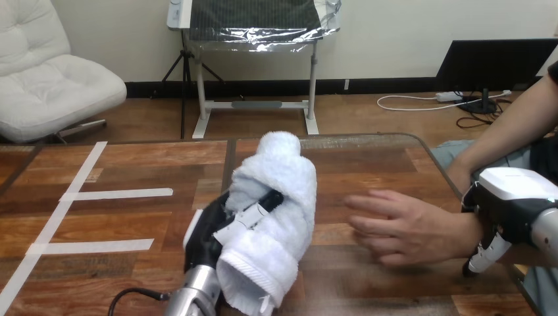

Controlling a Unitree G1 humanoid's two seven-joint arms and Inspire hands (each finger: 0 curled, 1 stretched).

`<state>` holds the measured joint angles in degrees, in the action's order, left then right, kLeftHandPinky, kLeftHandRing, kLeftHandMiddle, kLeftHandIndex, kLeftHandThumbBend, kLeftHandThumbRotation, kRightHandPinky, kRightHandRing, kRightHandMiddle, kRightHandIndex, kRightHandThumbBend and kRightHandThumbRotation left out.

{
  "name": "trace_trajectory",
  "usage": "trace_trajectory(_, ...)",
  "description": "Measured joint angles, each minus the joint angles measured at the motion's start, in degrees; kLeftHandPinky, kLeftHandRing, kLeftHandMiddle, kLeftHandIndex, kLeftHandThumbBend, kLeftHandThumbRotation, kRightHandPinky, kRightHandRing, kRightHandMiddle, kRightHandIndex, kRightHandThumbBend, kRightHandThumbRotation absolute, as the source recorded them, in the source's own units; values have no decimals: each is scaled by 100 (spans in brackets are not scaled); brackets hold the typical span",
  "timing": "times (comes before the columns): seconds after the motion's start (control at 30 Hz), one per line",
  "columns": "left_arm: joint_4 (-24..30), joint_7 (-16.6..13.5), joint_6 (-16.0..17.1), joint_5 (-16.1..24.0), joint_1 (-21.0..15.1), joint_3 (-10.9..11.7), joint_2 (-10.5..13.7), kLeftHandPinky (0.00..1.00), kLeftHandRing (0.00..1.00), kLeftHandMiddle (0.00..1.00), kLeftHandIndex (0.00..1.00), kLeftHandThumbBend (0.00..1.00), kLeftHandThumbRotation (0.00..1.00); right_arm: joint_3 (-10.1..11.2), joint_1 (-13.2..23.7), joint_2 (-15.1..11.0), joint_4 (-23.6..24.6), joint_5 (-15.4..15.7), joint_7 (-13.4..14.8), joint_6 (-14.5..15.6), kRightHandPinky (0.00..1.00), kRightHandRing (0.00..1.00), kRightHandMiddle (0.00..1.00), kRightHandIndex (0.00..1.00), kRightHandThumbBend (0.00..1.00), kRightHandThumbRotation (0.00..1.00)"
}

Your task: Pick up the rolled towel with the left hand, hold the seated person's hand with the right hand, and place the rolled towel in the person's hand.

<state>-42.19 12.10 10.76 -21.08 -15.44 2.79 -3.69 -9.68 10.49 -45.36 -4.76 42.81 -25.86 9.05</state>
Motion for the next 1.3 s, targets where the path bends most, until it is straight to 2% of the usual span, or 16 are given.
trace_trajectory(0.2, -305, -98, 2, 117, -207, 9, -51, 24, 33, 41, 46, 89, 13, 104, -91, 2, 262, -17, 0, 28, 22, 30, 40, 49, 82, 0)
trace_trajectory(0.57, -713, -237, 8, 180, -588, 27, -221, 24, 33, 41, 47, 82, 10, 171, -172, 9, 701, -49, 0, 172, 19, 26, 35, 48, 83, 0)
trace_trajectory(0.9, -913, -325, 35, 261, -926, 24, -471, 23, 33, 42, 48, 75, 5, 186, -252, 11, 1098, -135, -7, 349, 22, 30, 40, 49, 82, 0)
trace_trajectory(1.3, -1018, -326, 87, 324, -1331, -47, -627, 23, 33, 41, 48, 72, 3, 193, -333, 31, 1547, -170, -23, 610, 23, 30, 39, 49, 82, 0)
